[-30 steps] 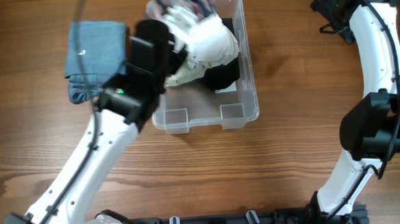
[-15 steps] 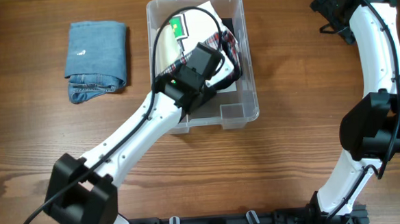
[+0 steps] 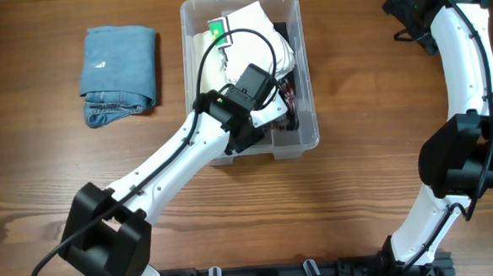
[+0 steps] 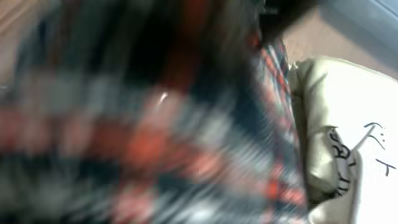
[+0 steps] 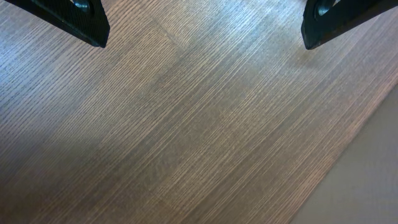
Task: Pack container
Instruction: 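Lift the plaid shirt with the left gripper and carry it over the bin, then lower the plaid shirt into the bin's front half and release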
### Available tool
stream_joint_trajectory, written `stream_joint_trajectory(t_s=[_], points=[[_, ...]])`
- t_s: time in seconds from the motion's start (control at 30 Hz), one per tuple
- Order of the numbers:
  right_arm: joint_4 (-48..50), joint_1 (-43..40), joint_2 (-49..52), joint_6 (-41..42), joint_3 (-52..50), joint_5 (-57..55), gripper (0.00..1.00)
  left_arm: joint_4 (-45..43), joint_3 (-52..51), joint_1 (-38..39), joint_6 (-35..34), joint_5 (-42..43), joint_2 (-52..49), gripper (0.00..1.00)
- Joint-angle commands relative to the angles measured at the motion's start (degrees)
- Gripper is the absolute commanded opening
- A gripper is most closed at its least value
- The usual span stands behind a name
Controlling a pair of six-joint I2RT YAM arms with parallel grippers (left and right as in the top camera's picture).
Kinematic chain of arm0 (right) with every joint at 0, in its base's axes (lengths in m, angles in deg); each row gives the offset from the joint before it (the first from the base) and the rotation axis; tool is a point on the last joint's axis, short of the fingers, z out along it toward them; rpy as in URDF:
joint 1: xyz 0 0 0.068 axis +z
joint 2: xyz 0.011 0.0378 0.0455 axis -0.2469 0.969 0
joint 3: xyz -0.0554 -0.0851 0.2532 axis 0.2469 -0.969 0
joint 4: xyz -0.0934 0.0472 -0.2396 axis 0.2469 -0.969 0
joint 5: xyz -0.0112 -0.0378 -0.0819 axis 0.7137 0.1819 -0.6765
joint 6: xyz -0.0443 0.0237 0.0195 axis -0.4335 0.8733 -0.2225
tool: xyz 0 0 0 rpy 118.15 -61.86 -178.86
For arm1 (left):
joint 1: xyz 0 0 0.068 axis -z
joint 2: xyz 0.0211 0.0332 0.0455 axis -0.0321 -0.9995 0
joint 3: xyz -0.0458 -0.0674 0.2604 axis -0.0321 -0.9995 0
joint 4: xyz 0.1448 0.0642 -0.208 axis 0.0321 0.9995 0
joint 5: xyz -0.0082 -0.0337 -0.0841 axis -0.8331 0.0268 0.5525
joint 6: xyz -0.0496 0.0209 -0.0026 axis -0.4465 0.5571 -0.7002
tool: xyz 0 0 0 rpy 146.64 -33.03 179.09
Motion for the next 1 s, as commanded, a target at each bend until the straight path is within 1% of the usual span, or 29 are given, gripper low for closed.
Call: stream_joint_trajectory(t_s=[0.0, 0.07, 0.2, 0.4, 0.53, 0.63, 0.83, 0.87, 0.9, 0.93, 0.97], points=[[0.0, 0.2, 0.8, 0.6, -0.1, 0.3, 1.0, -0.4, 1.0, -0.2, -0.1, 1.2, -0.2, 1.0], [0.0, 0.2, 0.8, 0.6, -0.1, 0.3, 1.0, -1.6, 1.0, -0.2, -0.1, 1.2, -0.2, 1.0], [0.0, 0.2, 0.8, 0.6, -0.1, 0.3, 1.0, -7.0, 1.0, -0.2, -0.3, 1.1, 0.4, 1.0], [0.0, 0.2, 0.8, 0.6, -0.1, 0.3, 1.0, -13.2, 1.0, -0.2, -0.9, 1.1, 4.6, 1.0], [0.0, 0.2, 0.8, 0.6, -0.1, 0.3, 1.0, -13.4, 1.0, -0.2, -2.1, 1.5, 7.8, 1.0], [0.0, 0.2, 0.8, 0.6, -0.1, 0.3, 1.0, -13.3, 1.0, -0.2, -2.2, 4.9, 8.9, 1.0], [0.0, 0.2, 0.8, 0.6, -0.1, 0.3, 1.0, -13.1, 1.0, -0.2, -2.6, 5.2, 9.0, 1.0], [0.0, 0.2, 0.8, 0.6, -0.1, 0.3, 1.0, -13.1, 1.0, -0.2, -3.6, 5.2, 8.8, 0.98], [0.0, 0.2, 0.8, 0.6, -0.1, 0.3, 1.0, -12.7, 1.0, -0.2, -4.3, 5.4, 8.5, 0.91], [0.0, 0.2, 0.8, 0.6, -0.1, 0.3, 1.0, -11.0, 1.0, -0.2, -5.0, 6.7, 7.7, 0.77], [0.0, 0.2, 0.8, 0.6, -0.1, 0.3, 1.0, -10.0, 1.0, -0.2, -5.0, 7.8, 7.3, 0.68]])
